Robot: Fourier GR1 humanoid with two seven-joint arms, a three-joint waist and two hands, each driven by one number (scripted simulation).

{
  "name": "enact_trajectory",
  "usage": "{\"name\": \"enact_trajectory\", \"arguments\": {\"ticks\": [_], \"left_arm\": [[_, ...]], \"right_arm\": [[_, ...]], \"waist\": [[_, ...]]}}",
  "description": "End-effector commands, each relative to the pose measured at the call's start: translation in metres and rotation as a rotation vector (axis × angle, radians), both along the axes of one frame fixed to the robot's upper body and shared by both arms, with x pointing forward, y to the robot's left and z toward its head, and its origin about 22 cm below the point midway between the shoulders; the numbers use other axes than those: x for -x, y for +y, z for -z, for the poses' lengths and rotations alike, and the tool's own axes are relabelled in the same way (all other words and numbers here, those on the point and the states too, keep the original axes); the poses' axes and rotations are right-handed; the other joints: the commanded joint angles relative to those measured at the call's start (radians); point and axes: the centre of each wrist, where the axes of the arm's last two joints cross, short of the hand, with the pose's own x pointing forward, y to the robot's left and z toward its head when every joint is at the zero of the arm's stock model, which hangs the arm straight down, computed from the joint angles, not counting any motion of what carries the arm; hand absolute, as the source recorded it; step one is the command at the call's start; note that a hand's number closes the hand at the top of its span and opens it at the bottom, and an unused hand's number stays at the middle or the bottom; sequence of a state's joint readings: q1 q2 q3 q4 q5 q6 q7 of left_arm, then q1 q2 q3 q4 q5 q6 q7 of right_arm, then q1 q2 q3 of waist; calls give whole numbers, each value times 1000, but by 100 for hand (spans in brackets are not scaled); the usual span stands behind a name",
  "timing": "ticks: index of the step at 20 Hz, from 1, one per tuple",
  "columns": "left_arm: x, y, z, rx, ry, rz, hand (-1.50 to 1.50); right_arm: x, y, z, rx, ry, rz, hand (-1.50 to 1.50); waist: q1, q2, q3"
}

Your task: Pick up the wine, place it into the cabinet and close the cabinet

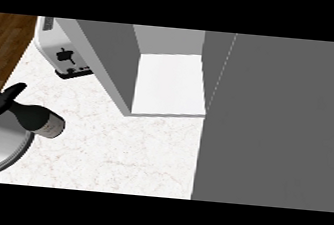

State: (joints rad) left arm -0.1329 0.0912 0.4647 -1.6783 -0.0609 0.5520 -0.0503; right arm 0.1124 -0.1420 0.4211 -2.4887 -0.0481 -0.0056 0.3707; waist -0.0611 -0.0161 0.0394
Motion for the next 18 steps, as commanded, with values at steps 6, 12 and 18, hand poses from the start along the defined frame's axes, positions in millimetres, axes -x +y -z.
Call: {"name": "enact_trajectory", "arguments": {"ticks": [6, 12, 18], "left_arm": [[17, -2, 78, 368, 159, -62, -150], [15, 0, 76, 406, 45, -88, -150], [18, 3, 85, 432, -7, -75, -150]], "right_arm": [[10, -5, -11, -23, -24, -8, -150], [16, -5, -13, -42, -25, -20, -150], [15, -4, -11, -31, -26, -19, -150]], "waist": [[9, 30, -52], [1, 22, -52], [-3, 29, -51]]}}
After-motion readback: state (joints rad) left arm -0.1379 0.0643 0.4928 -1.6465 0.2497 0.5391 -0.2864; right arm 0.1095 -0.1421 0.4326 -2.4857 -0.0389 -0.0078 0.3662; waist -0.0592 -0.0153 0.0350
